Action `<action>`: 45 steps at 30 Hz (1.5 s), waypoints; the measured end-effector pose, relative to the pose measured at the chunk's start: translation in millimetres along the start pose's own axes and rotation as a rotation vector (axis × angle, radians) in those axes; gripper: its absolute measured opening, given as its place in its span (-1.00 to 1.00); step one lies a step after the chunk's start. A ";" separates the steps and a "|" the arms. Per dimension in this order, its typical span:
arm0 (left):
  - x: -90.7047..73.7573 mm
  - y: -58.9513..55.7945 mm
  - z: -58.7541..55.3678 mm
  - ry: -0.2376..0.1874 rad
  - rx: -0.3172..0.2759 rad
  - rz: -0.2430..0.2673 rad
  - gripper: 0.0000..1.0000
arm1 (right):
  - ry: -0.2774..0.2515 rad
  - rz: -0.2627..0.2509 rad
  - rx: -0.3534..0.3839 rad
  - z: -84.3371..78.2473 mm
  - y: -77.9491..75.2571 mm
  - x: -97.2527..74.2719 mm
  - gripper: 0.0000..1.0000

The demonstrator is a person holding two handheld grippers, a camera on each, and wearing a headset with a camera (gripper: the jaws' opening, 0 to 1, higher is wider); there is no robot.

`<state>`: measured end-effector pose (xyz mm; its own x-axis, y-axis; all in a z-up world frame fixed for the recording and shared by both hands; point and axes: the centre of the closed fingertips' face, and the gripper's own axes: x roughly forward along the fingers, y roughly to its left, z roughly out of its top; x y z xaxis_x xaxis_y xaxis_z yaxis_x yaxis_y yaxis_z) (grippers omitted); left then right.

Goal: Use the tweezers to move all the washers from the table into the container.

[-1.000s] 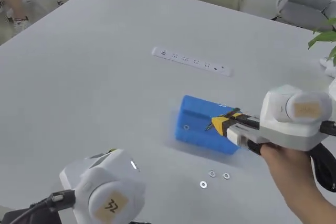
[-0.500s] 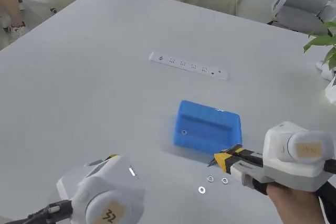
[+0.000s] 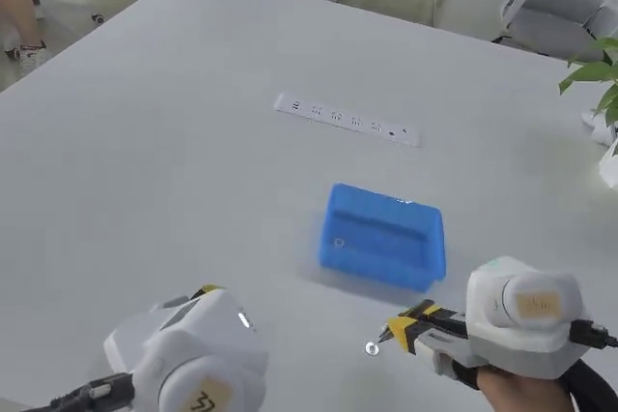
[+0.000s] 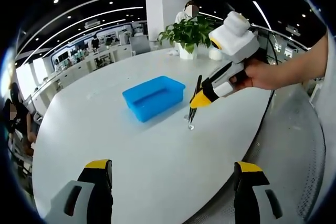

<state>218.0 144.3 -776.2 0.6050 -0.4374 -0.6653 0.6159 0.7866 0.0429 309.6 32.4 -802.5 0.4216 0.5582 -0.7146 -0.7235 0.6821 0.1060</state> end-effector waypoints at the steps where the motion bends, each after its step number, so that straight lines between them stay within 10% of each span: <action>1: -0.1 0.0 0.1 -0.001 -0.001 0.000 0.98 | -0.001 0.005 0.006 -0.5 -0.1 0.6 -0.90; 35: 1.2 -0.3 -3.4 0.016 0.009 0.005 0.98 | 0.018 -0.020 -0.030 -5.5 6.6 9.8 -0.94; 45: -0.5 3.1 0.7 0.006 0.001 0.014 0.98 | -0.019 -0.013 0.000 18.9 6.1 -2.2 -0.93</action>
<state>219.9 146.6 -775.2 0.6107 -0.4239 -0.6688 0.6078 0.7923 0.0529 314.5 44.3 -787.2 0.4412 0.5581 -0.7028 -0.7177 0.6895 0.0971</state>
